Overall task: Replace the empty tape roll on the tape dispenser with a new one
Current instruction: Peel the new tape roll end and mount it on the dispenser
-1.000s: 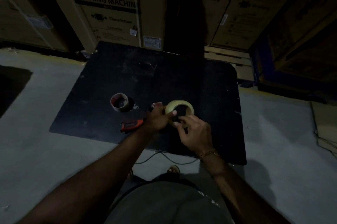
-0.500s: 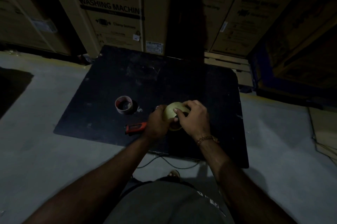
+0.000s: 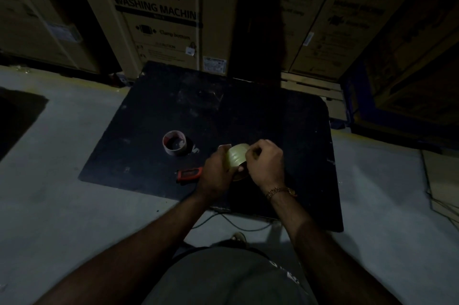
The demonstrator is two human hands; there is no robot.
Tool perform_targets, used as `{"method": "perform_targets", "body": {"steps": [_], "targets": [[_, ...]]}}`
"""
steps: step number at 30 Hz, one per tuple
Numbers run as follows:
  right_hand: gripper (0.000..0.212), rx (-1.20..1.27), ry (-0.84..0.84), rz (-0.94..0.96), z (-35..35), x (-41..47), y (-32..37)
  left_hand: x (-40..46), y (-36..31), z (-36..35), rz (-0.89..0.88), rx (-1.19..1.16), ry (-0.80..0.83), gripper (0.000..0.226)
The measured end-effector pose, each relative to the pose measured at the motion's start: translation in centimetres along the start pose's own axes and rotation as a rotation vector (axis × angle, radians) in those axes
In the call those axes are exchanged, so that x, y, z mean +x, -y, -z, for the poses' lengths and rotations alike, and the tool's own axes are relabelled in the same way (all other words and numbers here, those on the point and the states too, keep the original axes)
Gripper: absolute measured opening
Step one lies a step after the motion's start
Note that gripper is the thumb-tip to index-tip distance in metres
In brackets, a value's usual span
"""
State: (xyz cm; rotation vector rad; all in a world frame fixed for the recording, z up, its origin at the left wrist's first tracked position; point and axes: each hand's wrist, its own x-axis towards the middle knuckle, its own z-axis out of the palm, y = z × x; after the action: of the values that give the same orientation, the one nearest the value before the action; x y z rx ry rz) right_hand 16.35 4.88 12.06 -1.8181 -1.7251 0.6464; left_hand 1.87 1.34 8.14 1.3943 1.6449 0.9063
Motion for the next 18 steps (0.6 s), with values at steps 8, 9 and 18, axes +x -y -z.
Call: {"method": "perform_targets", "body": {"steps": [8, 9, 18], "targets": [[0.014, 0.081, -0.053, -0.022, -0.44, 0.21, -0.39, 0.64, -0.09, 0.15, 0.003, 0.070, -0.009, 0.056], [0.014, 0.085, -0.064, -0.021, -0.52, 0.23, -0.40, 0.68, -0.14, 0.14, 0.003, 0.078, -0.010, 0.056], [0.011, 0.195, -0.219, -0.188, -0.86, 0.42, -0.58, 0.52, -0.98, -0.11, 0.004, 0.054, 0.013, 0.055]]}}
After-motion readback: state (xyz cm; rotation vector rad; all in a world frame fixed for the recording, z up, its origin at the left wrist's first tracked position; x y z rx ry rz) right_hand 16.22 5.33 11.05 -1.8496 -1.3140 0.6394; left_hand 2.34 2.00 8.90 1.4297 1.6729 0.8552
